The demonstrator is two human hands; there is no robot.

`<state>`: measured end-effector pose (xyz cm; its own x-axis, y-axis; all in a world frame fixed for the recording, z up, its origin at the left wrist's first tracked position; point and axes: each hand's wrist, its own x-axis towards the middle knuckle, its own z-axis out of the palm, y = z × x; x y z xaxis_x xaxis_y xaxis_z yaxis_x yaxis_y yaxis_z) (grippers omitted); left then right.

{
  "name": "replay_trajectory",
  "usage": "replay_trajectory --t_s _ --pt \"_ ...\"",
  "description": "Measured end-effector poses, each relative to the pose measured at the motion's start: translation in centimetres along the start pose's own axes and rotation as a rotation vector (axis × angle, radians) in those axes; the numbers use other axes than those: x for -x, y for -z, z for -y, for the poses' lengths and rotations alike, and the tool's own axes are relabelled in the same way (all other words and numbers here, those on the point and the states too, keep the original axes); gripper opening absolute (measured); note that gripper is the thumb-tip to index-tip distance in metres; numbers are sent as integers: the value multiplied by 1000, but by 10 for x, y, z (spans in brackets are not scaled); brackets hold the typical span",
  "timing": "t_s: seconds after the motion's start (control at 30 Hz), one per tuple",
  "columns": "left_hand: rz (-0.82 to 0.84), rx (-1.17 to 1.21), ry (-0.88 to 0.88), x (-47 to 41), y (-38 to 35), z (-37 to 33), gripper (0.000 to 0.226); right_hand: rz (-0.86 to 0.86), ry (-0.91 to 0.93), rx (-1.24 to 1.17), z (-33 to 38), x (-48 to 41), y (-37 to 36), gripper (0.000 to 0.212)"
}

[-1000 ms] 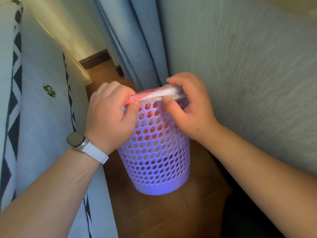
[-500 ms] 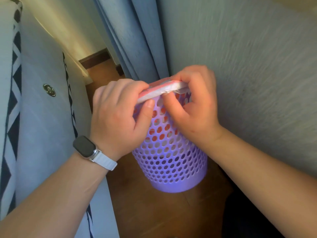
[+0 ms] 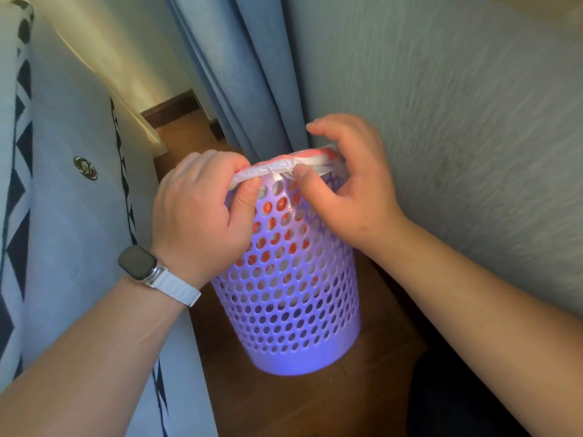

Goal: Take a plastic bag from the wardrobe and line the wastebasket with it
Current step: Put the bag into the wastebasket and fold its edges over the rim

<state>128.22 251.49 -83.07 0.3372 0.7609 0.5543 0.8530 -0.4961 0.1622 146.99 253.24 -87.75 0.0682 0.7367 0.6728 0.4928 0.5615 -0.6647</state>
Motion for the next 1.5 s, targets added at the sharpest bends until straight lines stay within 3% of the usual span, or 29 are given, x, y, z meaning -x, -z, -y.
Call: replay_trajectory --t_s 0.33,0.53,0.8,0.9,1.0,1.27,1.5 --pt "-15 44 -7 1 0 -7 28 0 -18 42 -3 3 -2 18" --pt "-1 -74 -36 1 0 -21 34 14 53 85 7 9 -6 23" --pt "95 -72 -61 2 -3 -9 29 66 -37 -17 -1 6 -8 41" --pt "89 -53 7 1 -2 -3 24 151 -64 -69 -11 1 -3 51" --pt "70 -24 95 1 -1 2 20 193 -85 -103 -17 0 0 49" --pt "32 88 116 1 0 -4 24 89 -83 -63 -14 2 -4 28" --pt "35 13 -33 0 2 -14 32 39 3 5 -4 6 -6 27"
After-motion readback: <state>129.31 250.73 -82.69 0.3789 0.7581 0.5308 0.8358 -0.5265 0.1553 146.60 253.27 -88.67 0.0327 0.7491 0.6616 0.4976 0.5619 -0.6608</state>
